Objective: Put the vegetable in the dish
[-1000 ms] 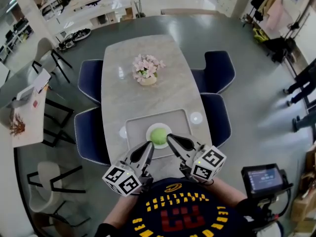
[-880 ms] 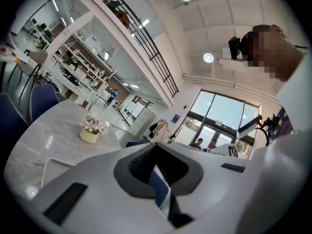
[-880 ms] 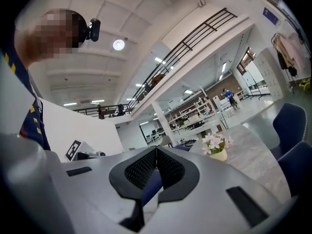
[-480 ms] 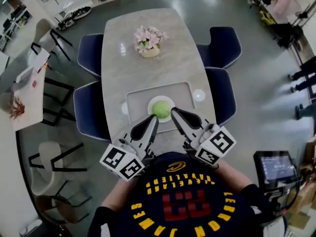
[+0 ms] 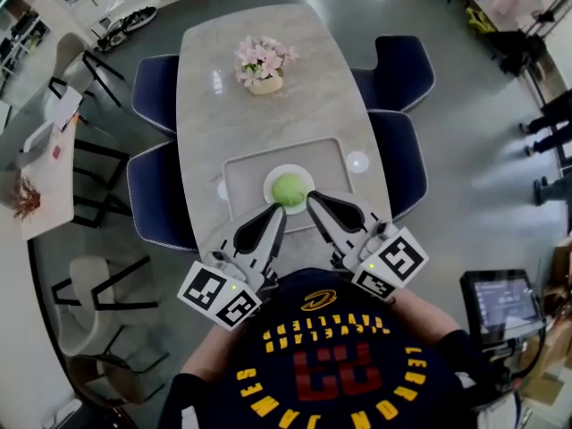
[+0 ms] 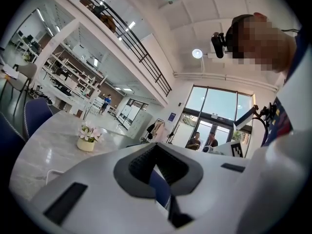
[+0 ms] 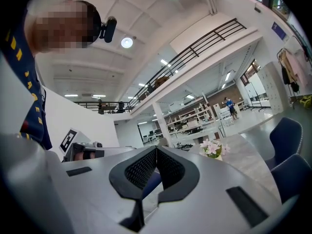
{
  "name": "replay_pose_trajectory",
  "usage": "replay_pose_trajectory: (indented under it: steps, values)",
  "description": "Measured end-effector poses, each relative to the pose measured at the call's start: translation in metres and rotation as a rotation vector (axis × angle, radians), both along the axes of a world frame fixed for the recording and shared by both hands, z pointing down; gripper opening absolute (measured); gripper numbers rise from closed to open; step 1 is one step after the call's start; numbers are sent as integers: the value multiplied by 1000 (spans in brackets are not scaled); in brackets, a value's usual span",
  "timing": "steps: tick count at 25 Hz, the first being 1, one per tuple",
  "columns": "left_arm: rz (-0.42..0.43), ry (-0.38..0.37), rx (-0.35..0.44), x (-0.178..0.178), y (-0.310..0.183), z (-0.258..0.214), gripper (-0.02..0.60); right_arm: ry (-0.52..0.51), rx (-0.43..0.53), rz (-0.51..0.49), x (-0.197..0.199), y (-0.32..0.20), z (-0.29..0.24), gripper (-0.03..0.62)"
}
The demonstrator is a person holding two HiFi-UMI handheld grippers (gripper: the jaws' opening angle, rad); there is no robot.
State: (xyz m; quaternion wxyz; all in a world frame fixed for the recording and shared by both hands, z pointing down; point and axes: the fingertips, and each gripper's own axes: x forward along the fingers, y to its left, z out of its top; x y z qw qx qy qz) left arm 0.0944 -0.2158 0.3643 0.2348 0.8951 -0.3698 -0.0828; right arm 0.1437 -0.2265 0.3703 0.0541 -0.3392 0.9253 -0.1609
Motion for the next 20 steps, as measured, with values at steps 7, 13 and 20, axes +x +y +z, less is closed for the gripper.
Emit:
replay_pose_trajectory:
  steps: [7,13,20]
  values:
    - [10,-18,7,2,-1,0,0,1,6,8,2,-3,-1,5]
    - [3,-18,6,1,-2,1,0,5,7,5,2,-4,0,5]
    - [-3,-16,5,0,-2,0,0,12,14,-1,2,-3,-2,5]
